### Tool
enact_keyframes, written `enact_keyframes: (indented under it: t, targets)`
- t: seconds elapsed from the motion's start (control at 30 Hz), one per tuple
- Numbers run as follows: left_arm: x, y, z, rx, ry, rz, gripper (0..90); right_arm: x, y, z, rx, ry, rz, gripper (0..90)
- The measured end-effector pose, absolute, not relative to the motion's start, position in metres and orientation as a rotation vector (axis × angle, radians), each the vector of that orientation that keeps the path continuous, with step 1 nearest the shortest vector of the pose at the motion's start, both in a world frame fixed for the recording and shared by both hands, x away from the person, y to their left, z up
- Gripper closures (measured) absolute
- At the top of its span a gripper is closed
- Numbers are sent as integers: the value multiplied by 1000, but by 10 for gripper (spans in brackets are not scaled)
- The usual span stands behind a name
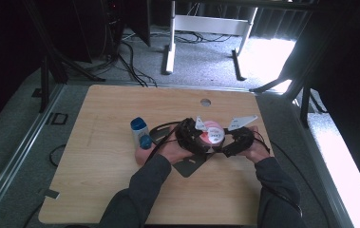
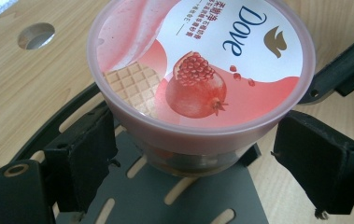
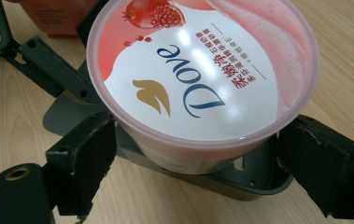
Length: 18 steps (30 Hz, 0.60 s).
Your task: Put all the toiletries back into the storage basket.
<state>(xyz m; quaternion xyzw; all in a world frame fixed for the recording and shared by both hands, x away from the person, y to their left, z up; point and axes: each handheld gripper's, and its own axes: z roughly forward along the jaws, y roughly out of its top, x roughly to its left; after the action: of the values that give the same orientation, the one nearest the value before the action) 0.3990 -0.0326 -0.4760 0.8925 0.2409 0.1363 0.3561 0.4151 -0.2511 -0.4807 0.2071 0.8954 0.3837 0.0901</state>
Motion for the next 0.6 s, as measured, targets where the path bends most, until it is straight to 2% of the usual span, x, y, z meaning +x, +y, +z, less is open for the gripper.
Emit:
enact_keyframes:
  t: [0.6]
  targets:
    - [417,-41,-495,2262,700,329,135,433,-253,-490,688,2672,1063,145]
